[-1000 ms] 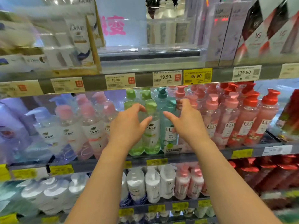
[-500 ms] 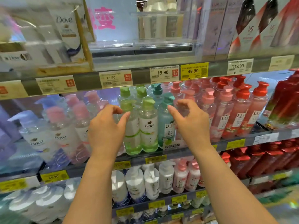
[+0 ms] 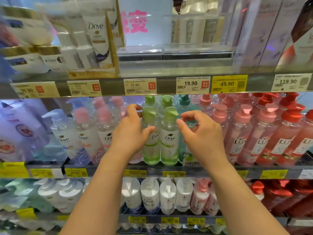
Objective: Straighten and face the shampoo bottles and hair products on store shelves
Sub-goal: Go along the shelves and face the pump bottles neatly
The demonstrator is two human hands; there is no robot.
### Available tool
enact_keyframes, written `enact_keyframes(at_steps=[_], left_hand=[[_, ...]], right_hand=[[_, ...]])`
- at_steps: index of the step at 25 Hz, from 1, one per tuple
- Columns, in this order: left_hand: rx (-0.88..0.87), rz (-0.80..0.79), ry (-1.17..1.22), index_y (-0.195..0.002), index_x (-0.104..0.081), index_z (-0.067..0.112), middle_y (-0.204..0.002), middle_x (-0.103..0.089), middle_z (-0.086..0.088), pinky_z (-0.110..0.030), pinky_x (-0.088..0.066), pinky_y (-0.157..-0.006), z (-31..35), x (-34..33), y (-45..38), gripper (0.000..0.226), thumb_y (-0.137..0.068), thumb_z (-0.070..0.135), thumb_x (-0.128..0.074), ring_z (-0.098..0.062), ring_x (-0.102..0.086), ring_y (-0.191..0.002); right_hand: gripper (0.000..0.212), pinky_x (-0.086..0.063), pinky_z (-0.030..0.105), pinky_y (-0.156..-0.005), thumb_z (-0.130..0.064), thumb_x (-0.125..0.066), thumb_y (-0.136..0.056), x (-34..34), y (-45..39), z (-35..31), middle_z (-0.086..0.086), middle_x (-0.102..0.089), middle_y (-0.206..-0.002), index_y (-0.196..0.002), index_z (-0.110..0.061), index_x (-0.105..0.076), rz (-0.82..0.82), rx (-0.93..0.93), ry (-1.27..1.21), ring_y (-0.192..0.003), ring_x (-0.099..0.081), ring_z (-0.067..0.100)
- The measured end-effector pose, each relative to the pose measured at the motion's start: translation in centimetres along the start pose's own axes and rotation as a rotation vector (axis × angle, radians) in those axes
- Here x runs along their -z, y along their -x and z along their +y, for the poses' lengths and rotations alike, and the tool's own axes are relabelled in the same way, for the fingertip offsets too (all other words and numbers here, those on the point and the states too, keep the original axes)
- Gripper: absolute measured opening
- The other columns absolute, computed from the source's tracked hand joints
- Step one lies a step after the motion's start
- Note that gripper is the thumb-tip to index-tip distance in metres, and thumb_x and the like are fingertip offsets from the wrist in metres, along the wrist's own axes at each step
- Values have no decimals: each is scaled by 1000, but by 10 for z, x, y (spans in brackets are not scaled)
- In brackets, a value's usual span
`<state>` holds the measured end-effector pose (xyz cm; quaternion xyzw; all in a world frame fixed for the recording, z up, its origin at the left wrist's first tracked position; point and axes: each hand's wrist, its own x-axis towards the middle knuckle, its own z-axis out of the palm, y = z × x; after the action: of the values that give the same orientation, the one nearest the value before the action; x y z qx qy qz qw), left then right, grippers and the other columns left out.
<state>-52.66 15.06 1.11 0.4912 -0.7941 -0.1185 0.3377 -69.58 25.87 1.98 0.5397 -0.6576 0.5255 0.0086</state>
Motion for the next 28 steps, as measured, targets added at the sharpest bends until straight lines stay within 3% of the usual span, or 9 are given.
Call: enact_keyframes(at_steps=[2,4,8,16,21,23,25,28], left_hand=[[13,-106,55,-135,-20,36,-142,-54,2,-48,-55,-80,-3,8,0,74,-83,43,-73,-33,-69,-89],[34,-116,33,-140,-14,41,-145,-51,5,-48,-55,-81,-3,11,1,84,-81,50,-72,-32,-70,-86],[18,13,-129,-145,-22,28,-134,-58,4,-37,-50,-75,5,3,1,102,-67,67,-74,-26,-62,-110],[-42,-91,-23,-141,-29,34,-140,-55,6,-28,-38,-80,-10,12,1,80,-78,52,-74,-21,-56,-122],[-106,-112,-8,-146,-23,34,-143,-53,11,-32,-45,-84,-17,16,7,77,-86,49,-68,-16,-62,-110],[-135,-32,87,-142,-37,33,-131,-61,18,-32,-49,-86,-29,30,12,66,-86,45,-69,-2,-62,-100],[-177,141,157,-122,-61,32,-104,-68,26,-25,-51,-76,-48,50,14,37,-86,37,-70,13,-59,-80],[-131,368,102,-96,-70,31,-88,-67,22,-23,-48,-69,-76,80,12,10,-85,32,-71,5,-59,-77]], right_hand=[[11,-53,31,-70,-25,-70,-92,0,-2,2,-7,-72,-95,-100,-18,-72,-26,10,-21,-71,-68,15],[10,-54,33,-71,-25,-70,-92,-1,-4,4,-8,-73,-95,-100,-18,-72,-54,19,-31,-73,-68,15],[10,-55,35,-71,-29,-69,-93,-4,-5,9,-12,-74,-98,-101,-23,-71,-113,7,-27,-71,-71,15],[9,-57,40,-73,-32,-69,-92,-13,0,7,-14,-73,-93,-98,-26,-70,-172,-16,-80,-70,-71,13],[10,-57,38,-72,-32,-69,-92,-27,1,-8,-15,-72,-92,-99,-26,-71,-222,-9,-67,-68,-71,10],[9,-57,37,-71,-32,-68,-92,-34,0,-16,-17,-72,-92,-98,-27,-71,-219,-7,-58,-67,-70,9],[7,-56,31,-69,-31,-69,-92,-44,0,-24,-18,-73,-92,-97,-27,-72,-227,-4,-42,-62,-68,5],[7,-55,27,-71,-31,-71,-91,-61,4,-37,-22,-70,-81,-97,-29,-74,-271,1,25,-66,-68,3]])
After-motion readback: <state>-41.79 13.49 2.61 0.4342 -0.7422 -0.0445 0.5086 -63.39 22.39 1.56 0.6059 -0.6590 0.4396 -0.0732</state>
